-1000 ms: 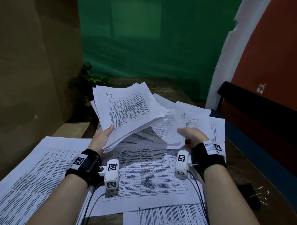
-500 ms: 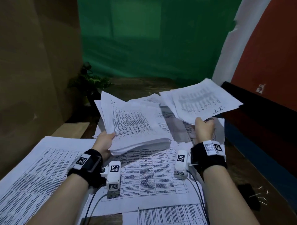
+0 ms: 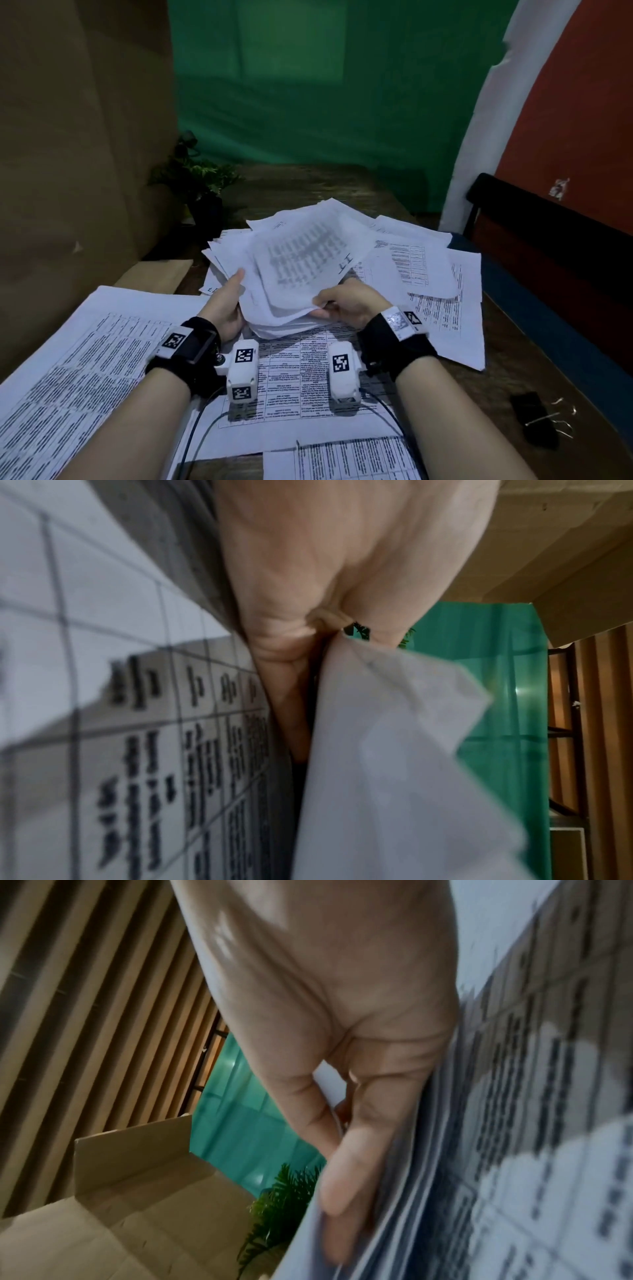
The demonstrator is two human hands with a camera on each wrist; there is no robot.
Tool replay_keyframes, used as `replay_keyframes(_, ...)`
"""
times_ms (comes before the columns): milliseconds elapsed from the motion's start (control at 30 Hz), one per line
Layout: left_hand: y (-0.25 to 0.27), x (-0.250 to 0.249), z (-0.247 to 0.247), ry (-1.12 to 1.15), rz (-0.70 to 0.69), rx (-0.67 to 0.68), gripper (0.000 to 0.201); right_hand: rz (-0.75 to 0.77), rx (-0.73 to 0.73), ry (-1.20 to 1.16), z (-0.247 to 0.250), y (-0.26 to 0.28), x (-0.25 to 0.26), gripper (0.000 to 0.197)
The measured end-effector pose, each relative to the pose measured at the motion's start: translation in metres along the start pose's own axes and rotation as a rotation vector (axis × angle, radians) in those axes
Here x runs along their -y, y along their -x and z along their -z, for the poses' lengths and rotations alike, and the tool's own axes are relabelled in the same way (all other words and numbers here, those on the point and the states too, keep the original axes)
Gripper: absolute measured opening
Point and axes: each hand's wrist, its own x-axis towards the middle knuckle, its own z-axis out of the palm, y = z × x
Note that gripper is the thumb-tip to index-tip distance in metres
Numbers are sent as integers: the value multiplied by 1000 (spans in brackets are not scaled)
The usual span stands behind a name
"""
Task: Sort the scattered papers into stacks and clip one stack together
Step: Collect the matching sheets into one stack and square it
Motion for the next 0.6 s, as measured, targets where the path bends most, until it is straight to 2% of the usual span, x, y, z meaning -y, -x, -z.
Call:
replay_keyframes(33,-3,2,3,-30,-4,-8,30,-20,65,36,-4,3,-1,21)
replay_keyframes(100,-4,4,3,-84,-11,-17,28,-43,159,83,-5,6,-1,6)
replay_keyframes(133,-5,4,4,-110,-17,-25,31,-40,151,88,-2,3,0,17)
replay_keyframes(200,-7,4,5,-113,-40,-30,34,22,3,-6,8,-7,4,34)
replay_keyframes(300,-4,1,6,-98,-95,-75,38,192,-337,-231,30,-16,7,42)
replay_keyframes(367,1,-2,3,-125,-173,-62,39,181,-401,-297,45,-10,9,46)
replay_keyframes(500,9,-6,-4,-147,-370,1,36,103,-335,-84,64,2,20,46)
replay_keyframes(567,11,-7,-5,-141,-430,-9,34,139,-213,-32,66,1,23,58)
replay_keyframes(600,10,-7,-7,-145,-461,-20,34,162,-153,-32,64,1,24,56)
